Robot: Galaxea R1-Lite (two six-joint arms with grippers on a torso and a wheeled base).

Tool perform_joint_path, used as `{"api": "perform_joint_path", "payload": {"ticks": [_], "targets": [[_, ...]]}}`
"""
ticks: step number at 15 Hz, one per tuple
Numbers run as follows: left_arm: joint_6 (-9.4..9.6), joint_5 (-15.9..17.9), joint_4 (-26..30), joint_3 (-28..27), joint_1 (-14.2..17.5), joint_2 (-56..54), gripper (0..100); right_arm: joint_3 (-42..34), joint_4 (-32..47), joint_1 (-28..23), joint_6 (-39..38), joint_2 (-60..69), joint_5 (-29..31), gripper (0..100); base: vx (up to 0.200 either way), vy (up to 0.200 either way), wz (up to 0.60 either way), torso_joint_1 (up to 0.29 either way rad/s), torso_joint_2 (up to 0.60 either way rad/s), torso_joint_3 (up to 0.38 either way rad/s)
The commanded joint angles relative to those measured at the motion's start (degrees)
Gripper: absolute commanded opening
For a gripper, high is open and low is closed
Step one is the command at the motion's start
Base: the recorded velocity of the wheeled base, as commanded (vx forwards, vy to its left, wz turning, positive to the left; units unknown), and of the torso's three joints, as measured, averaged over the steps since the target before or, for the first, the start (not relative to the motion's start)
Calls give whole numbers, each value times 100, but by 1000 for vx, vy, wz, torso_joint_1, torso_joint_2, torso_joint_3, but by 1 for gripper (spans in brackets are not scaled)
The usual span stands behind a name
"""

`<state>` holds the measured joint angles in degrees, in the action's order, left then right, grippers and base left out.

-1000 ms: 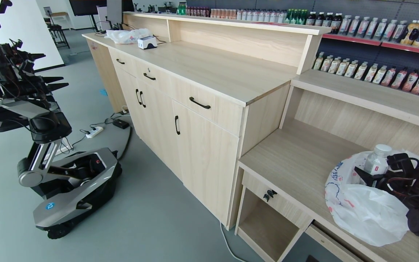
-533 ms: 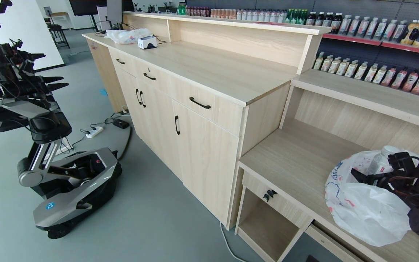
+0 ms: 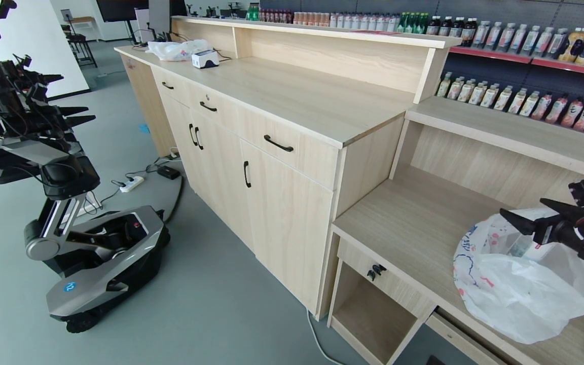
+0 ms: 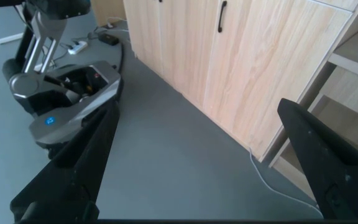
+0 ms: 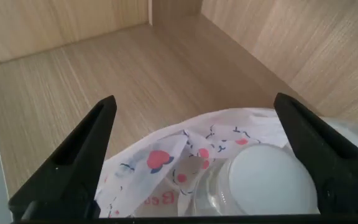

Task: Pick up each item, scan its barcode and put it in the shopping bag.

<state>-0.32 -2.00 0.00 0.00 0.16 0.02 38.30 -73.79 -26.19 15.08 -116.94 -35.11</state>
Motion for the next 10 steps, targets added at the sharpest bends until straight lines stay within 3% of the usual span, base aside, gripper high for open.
{"api": "perform_joint_path", "payload": {"ticks": [1,4,7,10], "targets": [[-3,-2,0,0,2,-2,100,-499,1077,-71,839,2088,-31,100,0,0,0,0,0,0],[-3,-2,0,0,2,-2,100,-1202,1394,-379,1507,3415,-84,100,0,0,0,0,0,0],[-3,-2,0,0,2,-2,100,-904,1561,-343,1419,3995,-409,100,0,0,-600,-5,4,2],[-3,-2,0,0,-7,-2,100,-104,2527,-326,1322,4523,-110,100,0,0,-600,6,2,5]]}}
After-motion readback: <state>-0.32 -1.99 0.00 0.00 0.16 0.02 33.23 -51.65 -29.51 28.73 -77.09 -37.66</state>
